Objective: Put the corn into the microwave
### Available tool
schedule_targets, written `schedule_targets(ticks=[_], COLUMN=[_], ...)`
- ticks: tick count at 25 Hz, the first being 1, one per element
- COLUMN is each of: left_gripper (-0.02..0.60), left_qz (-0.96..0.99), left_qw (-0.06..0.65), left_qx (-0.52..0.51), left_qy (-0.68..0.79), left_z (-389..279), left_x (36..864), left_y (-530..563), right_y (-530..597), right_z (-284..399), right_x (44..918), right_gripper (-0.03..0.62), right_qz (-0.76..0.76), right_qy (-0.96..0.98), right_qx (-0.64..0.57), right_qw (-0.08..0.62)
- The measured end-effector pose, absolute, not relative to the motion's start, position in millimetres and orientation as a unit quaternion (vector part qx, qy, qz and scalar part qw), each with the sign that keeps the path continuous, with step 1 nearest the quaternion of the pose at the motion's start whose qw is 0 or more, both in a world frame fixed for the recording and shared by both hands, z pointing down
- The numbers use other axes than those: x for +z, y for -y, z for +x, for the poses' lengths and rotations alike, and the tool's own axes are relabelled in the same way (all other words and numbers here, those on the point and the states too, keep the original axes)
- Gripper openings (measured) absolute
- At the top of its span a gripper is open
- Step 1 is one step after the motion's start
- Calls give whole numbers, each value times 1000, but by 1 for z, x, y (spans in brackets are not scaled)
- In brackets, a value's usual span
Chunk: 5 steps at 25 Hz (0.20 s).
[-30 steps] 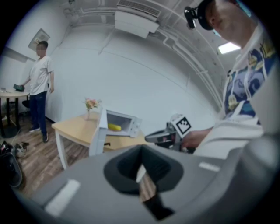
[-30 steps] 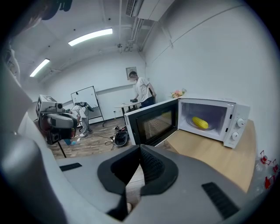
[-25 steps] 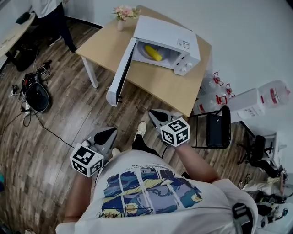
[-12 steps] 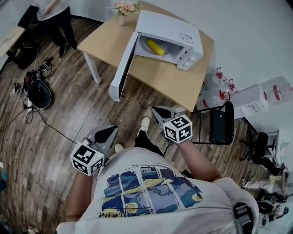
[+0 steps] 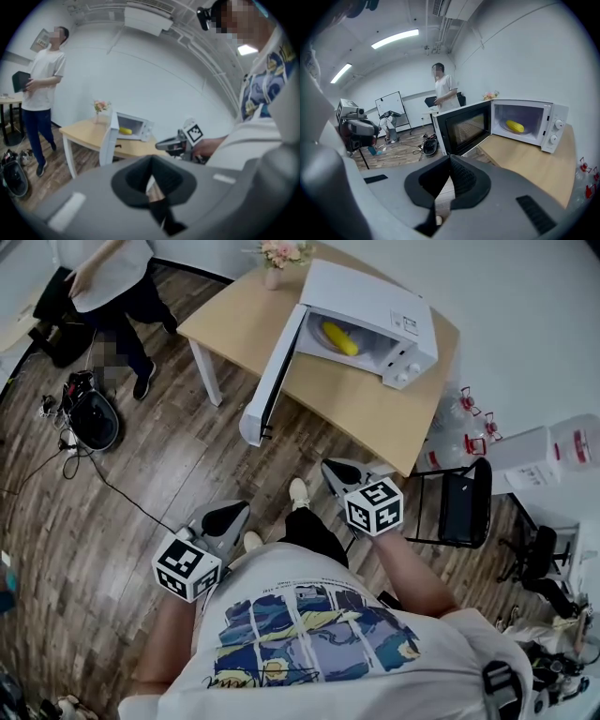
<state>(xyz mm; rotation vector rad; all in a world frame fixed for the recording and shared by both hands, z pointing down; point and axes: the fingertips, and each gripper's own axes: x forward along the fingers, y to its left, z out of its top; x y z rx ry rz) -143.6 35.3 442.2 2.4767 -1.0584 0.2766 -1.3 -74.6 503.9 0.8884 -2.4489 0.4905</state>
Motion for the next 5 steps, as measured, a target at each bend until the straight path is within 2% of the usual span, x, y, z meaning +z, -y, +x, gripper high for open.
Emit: schedule_targets(ticks=[5], left_gripper=[9], left_qz=[896], left_qw=[212], left_qx=[100], left_qy=[377], left_z=[-133], left_x=[438], left_y=[-22], right_y=[92], right_z=[4], right_x=[504], right_gripper=[9], right_qz=[323], right_qy=[899], right_qx=[172], right_qw=[243])
